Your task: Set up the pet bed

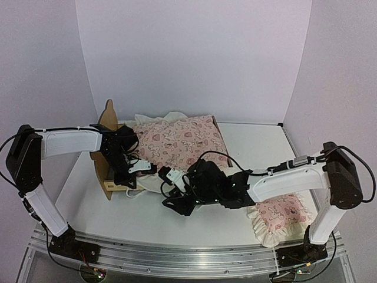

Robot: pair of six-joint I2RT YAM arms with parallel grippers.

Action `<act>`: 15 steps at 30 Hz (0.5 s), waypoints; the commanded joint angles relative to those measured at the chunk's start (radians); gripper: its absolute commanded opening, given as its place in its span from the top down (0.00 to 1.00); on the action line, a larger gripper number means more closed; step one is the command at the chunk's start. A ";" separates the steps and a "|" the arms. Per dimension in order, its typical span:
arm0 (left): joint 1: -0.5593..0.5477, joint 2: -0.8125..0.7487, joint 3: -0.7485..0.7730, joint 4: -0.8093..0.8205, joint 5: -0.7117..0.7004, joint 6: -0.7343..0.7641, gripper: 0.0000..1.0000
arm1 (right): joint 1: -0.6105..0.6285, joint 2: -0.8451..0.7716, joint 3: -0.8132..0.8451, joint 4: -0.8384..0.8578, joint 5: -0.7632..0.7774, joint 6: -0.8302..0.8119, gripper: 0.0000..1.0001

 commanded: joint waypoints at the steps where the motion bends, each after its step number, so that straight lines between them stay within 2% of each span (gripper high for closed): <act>1: 0.004 0.017 0.268 -0.177 0.134 -0.168 1.00 | 0.035 0.082 0.012 0.273 0.047 -0.172 0.55; 6: -0.007 0.027 0.414 -0.274 0.203 -0.217 1.00 | 0.043 0.216 0.055 0.478 0.114 -0.171 0.50; 10: -0.011 0.030 0.483 -0.313 0.240 -0.238 1.00 | 0.042 0.331 0.125 0.626 0.281 -0.180 0.43; 15: -0.013 0.036 0.522 -0.321 0.249 -0.237 1.00 | 0.025 0.420 0.211 0.674 0.363 -0.135 0.37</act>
